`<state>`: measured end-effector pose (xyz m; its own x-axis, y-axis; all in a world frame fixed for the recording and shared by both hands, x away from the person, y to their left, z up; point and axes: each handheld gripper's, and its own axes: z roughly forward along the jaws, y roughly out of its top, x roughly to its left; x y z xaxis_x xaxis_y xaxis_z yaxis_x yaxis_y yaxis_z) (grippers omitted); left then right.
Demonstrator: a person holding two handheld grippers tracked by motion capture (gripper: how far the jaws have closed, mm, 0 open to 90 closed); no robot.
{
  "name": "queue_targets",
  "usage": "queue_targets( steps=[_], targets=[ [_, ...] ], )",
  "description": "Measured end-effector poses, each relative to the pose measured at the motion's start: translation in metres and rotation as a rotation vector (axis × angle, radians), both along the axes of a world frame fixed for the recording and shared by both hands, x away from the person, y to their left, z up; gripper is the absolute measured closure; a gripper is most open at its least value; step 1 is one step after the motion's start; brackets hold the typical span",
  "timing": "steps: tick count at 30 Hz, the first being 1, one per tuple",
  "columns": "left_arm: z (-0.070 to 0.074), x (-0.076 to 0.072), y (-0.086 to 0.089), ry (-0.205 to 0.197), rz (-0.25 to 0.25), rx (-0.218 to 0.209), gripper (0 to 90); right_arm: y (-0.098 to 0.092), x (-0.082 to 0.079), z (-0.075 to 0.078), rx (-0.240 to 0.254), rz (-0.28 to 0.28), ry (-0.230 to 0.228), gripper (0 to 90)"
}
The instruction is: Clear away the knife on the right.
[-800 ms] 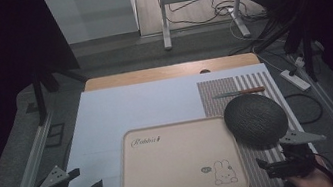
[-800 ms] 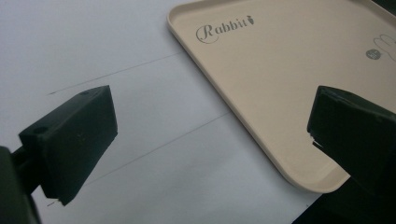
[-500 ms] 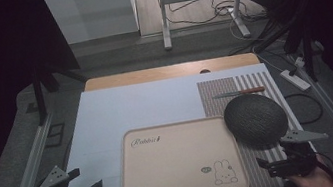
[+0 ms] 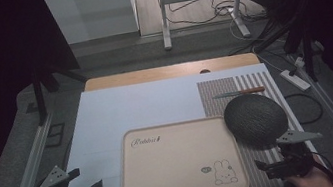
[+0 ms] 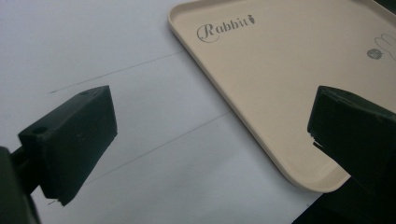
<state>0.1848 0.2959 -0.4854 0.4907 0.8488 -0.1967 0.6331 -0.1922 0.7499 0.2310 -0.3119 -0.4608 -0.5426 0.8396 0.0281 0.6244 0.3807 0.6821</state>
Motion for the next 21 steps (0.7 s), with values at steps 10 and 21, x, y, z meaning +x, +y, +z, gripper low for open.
queue_targets(
  steps=[10, 21],
  targets=[
    [-0.0002, 0.0007, 0.0009, 0.008, 0.007, -0.006, 1.5, 0.0029, 0.0005, 0.0006, -0.027, 0.009, -0.008, 0.0],
    [-0.0005, 0.001, 0.0012, 0.01, 0.008, -0.009, 1.6, 0.0056, 0.0076, 0.0058, -0.022, 0.028, -0.042, 0.0]
  ],
)
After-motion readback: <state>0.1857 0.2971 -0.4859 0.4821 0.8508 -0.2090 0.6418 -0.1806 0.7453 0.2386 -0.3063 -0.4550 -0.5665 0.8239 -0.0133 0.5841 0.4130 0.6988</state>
